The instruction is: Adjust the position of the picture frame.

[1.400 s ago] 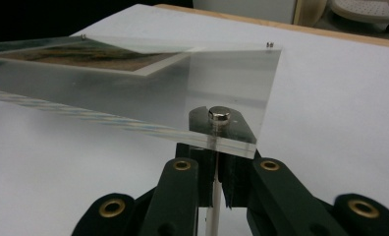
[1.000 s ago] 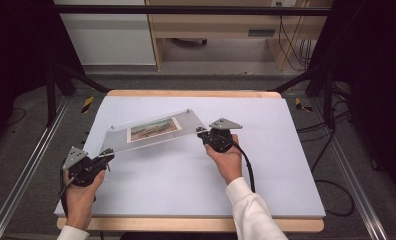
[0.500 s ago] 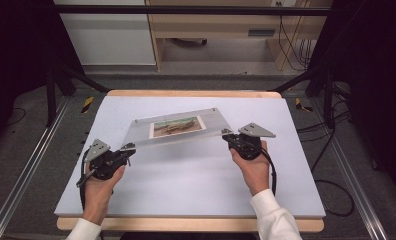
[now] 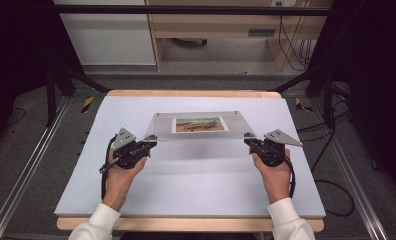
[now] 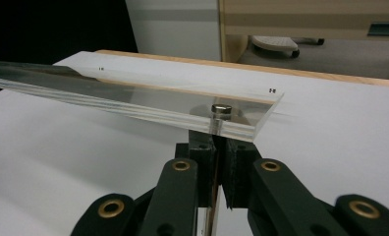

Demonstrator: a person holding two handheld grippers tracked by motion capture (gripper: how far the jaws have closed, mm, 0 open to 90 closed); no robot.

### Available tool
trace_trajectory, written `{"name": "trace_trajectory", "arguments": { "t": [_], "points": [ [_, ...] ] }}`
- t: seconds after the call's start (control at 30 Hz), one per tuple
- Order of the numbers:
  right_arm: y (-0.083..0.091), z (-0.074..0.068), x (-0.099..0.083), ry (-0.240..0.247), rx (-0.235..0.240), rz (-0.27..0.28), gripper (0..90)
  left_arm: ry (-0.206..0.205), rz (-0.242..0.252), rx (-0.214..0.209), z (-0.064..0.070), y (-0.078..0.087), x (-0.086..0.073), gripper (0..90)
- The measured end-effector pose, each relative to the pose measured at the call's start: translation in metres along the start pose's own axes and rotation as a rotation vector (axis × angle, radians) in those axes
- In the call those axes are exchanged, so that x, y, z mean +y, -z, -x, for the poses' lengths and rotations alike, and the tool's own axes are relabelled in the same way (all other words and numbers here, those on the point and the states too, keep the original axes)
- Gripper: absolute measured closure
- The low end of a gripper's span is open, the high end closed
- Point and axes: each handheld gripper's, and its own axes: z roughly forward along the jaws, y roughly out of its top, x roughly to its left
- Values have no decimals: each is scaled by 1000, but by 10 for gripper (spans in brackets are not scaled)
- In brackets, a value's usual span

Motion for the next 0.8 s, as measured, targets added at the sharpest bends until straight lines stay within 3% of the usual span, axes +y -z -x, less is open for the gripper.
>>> {"name": "trace_trajectory", "arguments": {
  "t": [0.27, 0.63, 0.8],
  "points": [
    [14, 9, -12, -21, -24, 5, 847, -19, 0, -20, 8, -7, -1, 819],
    [20, -7, -21, 1, -21, -4, 841, -10, 10, -25, 8, 10, -16, 820],
    [22, -11, -29, -5, -15, -25, 837, -6, -12, -26, 8, 13, -23, 819]
  ]
}}
